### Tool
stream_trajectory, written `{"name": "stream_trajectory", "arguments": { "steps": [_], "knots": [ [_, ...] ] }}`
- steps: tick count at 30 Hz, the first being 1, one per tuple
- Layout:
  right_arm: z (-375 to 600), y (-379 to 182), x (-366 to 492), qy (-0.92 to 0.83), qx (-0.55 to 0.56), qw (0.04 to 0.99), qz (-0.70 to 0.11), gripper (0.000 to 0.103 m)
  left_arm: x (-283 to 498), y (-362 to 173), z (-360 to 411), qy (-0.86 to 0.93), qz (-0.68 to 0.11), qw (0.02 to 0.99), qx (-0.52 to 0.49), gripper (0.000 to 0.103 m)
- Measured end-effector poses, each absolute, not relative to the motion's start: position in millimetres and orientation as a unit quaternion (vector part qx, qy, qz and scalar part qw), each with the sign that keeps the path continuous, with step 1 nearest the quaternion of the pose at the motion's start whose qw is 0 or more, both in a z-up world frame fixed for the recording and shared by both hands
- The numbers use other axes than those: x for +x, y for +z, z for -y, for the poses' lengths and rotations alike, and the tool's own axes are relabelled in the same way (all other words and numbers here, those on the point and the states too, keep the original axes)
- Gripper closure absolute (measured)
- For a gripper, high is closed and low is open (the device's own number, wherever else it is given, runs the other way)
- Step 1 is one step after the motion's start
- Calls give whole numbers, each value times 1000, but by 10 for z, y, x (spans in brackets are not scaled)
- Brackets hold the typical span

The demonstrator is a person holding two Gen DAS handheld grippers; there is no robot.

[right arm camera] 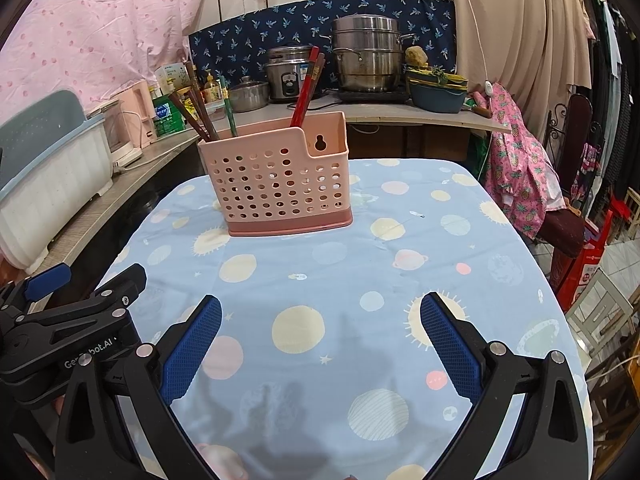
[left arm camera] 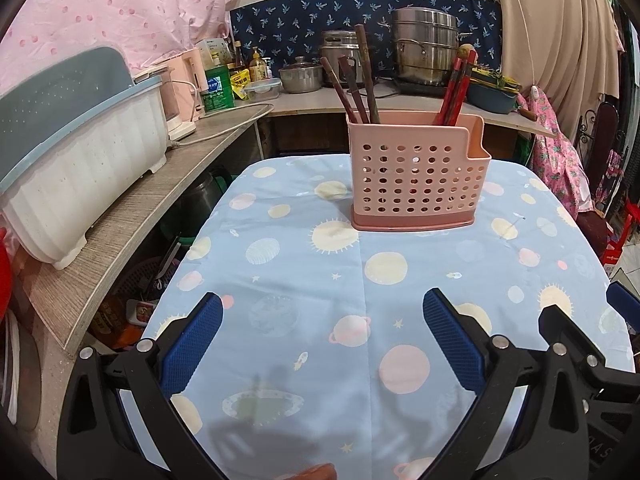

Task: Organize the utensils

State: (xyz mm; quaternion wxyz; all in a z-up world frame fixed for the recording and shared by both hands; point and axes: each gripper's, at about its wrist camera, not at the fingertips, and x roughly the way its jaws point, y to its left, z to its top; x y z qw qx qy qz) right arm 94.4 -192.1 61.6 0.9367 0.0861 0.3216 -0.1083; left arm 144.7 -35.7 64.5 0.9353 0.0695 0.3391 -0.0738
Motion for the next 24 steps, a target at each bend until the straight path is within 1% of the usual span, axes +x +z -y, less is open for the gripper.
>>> {"name": "stream_trajectory", "arguments": {
  "steps": [24],
  "knots": [
    [1981,631,968,-113,87,936,-321,7,1439,660,442,-72,-336,936,73,7]
  ]
}}
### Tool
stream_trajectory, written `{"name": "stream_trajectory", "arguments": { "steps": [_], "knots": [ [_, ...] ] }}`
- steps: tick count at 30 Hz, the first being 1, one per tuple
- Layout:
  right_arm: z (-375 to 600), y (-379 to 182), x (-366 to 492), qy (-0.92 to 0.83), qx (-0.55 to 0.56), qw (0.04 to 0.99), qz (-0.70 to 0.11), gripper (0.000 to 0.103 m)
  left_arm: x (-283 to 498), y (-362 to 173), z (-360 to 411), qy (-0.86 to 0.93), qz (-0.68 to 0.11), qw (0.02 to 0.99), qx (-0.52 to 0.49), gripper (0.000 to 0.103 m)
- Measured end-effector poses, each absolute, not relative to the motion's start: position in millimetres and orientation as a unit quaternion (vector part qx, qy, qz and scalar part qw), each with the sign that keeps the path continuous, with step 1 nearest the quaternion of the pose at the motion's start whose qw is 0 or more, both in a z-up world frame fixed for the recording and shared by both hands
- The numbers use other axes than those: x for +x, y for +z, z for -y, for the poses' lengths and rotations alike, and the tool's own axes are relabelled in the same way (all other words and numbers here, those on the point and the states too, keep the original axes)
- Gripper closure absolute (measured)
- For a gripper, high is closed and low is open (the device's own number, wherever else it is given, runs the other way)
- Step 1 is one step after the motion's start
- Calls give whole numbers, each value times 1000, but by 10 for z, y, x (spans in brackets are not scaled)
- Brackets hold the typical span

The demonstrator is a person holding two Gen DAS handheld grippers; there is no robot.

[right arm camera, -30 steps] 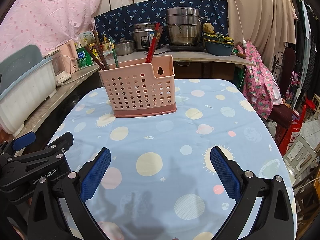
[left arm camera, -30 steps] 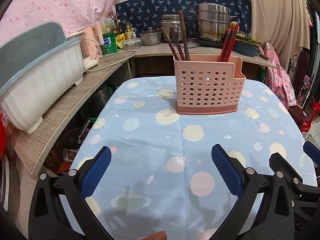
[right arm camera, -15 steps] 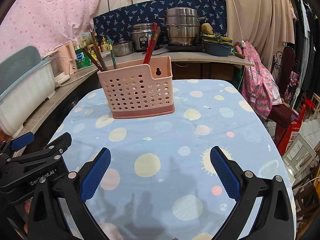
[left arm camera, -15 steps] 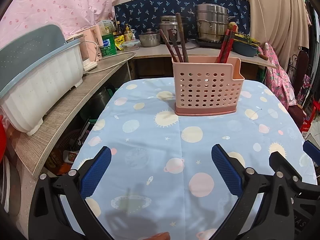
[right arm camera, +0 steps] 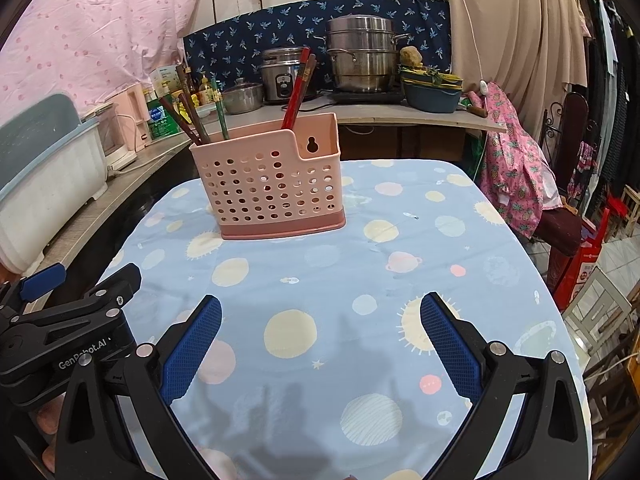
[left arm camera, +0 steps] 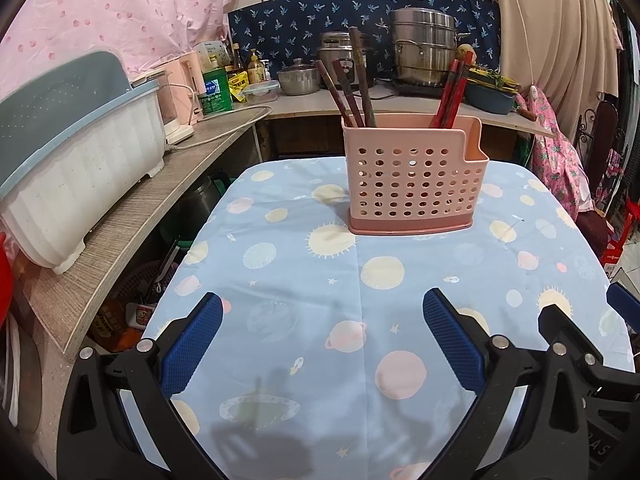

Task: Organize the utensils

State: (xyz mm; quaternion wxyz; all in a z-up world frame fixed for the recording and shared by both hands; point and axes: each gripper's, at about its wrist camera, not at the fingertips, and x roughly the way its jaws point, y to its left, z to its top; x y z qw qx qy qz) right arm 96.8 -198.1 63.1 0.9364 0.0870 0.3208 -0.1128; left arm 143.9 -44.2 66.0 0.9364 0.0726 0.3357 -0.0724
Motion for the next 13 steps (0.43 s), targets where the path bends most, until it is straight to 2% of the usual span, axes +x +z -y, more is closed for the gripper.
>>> {"name": "stream_trajectory", "arguments": {
  "steps": [13],
  "knots": [
    [2048,654,1056,-116,80,937,-321,7,1593,647,426,-75,-338,936,67,7]
  ]
}}
